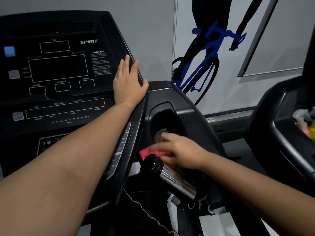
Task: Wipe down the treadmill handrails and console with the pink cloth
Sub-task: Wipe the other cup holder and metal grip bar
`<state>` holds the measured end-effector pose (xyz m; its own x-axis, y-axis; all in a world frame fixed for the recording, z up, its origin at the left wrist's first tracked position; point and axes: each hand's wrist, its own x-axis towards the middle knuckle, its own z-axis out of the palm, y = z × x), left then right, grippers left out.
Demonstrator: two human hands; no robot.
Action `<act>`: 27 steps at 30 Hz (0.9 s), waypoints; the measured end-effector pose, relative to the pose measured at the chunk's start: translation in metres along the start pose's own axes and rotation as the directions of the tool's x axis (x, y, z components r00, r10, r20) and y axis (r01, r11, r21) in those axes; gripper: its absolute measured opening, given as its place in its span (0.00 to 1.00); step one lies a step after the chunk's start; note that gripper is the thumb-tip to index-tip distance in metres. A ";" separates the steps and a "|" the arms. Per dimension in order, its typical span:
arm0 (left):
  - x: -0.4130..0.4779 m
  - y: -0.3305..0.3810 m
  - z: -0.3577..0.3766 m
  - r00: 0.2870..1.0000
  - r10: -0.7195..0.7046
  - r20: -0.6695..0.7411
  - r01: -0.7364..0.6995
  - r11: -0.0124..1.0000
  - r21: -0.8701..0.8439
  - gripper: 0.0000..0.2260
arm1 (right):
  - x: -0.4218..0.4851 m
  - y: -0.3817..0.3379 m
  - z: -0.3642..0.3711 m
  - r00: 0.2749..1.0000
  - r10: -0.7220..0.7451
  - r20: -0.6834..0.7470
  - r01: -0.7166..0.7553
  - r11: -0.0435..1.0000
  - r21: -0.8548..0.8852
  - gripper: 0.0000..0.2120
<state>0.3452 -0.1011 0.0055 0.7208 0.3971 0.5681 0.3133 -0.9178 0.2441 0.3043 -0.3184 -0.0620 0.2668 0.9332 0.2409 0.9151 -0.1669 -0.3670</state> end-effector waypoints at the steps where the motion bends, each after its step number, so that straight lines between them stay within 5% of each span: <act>1: 0.000 0.000 0.000 1.000 -0.001 -0.002 0.001 1.000 -0.001 0.27 | 0.006 0.002 -0.010 0.996 0.073 -0.043 -0.070 0.996 0.064 0.17; 8: 0.000 -0.001 0.003 1.000 0.007 -0.011 -0.007 1.000 -0.011 0.27 | 0.063 0.055 -0.092 0.834 0.298 -0.465 -0.334 0.942 0.004 0.17; 15: 0.001 -0.002 0.003 0.999 0.014 -0.034 -0.015 1.000 -0.021 0.27 | 0.090 0.122 -0.058 0.888 0.421 -0.182 -0.455 0.861 -0.226 0.23; 27: -0.001 -0.002 0.003 1.000 0.015 -0.015 -0.015 1.000 -0.015 0.27 | 0.013 0.144 -0.034 0.925 0.360 -0.123 -0.380 0.892 -0.244 0.19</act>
<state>0.3458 -0.0997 0.0016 0.7160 0.3831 0.5836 0.2927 -0.9237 0.2472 0.4501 -0.3409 -0.0813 0.6135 0.7638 0.2007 0.7889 -0.5813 -0.1995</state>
